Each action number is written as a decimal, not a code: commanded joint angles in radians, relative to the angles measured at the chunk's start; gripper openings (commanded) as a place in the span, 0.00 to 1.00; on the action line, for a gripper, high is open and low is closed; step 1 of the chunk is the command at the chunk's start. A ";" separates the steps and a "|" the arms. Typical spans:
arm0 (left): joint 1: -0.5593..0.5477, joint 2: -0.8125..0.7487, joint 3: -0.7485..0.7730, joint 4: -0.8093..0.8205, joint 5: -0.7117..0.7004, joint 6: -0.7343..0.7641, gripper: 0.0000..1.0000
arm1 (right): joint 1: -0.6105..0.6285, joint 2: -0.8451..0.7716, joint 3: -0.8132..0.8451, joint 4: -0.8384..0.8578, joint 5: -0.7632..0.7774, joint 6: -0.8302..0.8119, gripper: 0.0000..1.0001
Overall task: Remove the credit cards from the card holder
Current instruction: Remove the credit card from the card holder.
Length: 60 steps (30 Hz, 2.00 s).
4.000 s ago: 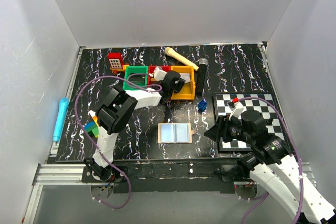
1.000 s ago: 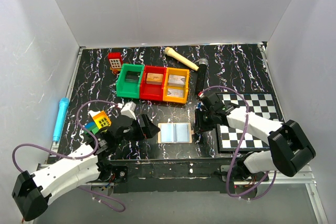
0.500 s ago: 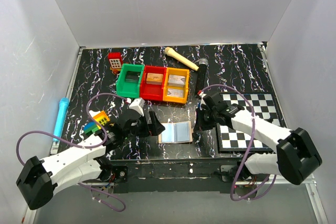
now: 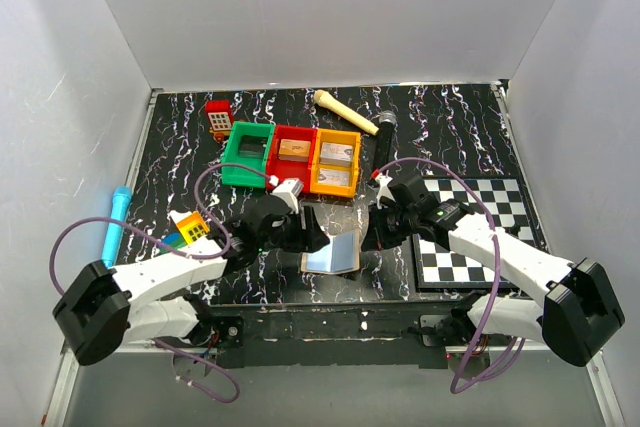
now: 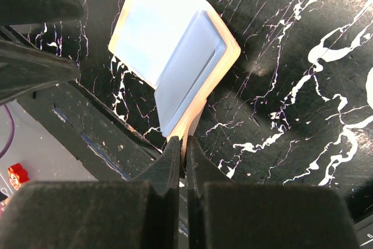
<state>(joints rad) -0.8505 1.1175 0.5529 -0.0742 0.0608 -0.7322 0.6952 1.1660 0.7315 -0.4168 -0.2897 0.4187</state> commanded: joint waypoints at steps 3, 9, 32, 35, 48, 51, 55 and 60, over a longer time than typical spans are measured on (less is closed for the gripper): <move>-0.045 0.142 0.105 0.068 0.048 0.059 0.56 | 0.007 -0.015 0.043 0.006 -0.025 -0.009 0.01; -0.082 0.246 0.168 0.068 0.048 0.080 0.62 | 0.009 -0.032 0.049 0.007 -0.032 -0.003 0.01; -0.121 0.363 0.214 0.056 0.022 0.090 0.59 | 0.009 -0.052 0.062 0.003 -0.054 -0.004 0.01; -0.121 0.364 0.209 0.042 0.004 0.086 0.55 | 0.009 -0.057 0.062 -0.002 -0.049 -0.006 0.01; -0.121 0.308 0.180 0.019 -0.047 0.077 0.53 | 0.009 -0.052 0.052 -0.011 -0.039 -0.015 0.01; -0.121 0.298 0.186 0.002 -0.079 0.077 0.57 | 0.009 -0.052 0.052 -0.011 -0.037 -0.018 0.01; -0.121 0.274 0.185 -0.018 -0.107 0.088 0.59 | 0.009 -0.057 0.051 -0.014 -0.032 -0.020 0.01; -0.121 0.236 0.193 -0.087 -0.199 0.106 0.63 | 0.009 -0.058 0.048 -0.016 -0.031 -0.021 0.01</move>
<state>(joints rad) -0.9661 1.4235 0.7376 -0.0956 -0.0311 -0.6548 0.6971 1.1362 0.7509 -0.4244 -0.3172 0.4137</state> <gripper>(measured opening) 0.616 0.047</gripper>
